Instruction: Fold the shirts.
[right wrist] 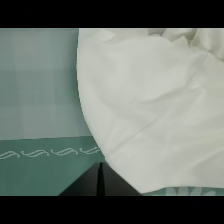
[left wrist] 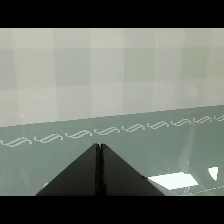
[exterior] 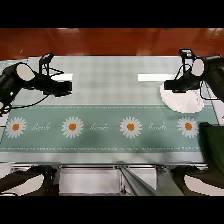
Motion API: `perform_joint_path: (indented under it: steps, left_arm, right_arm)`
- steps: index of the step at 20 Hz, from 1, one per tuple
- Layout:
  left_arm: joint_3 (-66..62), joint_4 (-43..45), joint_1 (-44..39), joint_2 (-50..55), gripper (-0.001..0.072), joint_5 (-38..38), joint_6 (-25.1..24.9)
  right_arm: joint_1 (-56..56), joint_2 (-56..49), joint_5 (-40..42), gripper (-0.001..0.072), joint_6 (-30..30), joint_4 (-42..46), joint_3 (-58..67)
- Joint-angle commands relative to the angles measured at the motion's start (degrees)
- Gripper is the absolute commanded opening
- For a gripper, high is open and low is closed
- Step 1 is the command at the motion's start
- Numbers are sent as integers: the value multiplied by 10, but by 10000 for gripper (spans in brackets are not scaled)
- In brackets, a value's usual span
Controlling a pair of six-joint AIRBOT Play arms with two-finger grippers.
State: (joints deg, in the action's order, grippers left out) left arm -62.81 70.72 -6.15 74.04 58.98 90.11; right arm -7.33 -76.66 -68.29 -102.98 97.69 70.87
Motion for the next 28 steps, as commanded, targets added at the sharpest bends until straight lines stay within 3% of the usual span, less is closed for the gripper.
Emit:
perform_joint_path:
  steps: [1, 9, 15, 19, 20, 21, 22, 23, 25, 26, 28]
  left_arm:
    - [0, 0, 1, 0, 18, 0, 0]
    - [0, 0, 0, 0, 18, 0, 0]
    - [0, 0, 0, 0, 18, -47, 0]
    - [0, 0, 1, 2, 20, -74, 0]
    - [0, 0, 2, 2, 51, -74, 0]
    - [0, 2, 5, 2, 206, -70, 0]
    - [0, 15, 8, 2, 516, -55, 0]
    - [0, 42, 10, 2, 511, -31, 0]
    - [0, 69, 24, 0, 509, 58, 11]
    - [4, 50, 26, -7, 509, 90, -10]
    - [40, 12, 17, -54, 509, 81, -53]
  right_arm:
    - [0, 0, 0, 23, 0, 0, 0]
    - [0, 0, 0, 23, 0, 0, 0]
    - [0, 0, 0, 23, 0, 0, 0]
    - [0, 0, 103, 23, 0, 0, 0]
    - [0, 0, 128, 24, 2, 3, 0]
    - [0, 0, 159, 54, 10, 20, 2]
    - [0, 0, 173, 252, 11, 54, 7]
    - [0, 0, 187, 416, 10, 97, 13]
    - [22, 0, 186, 417, -16, 187, 24]
    - [49, -4, 177, 416, -34, 207, 24]
    - [126, -29, 134, 414, -38, 162, 24]
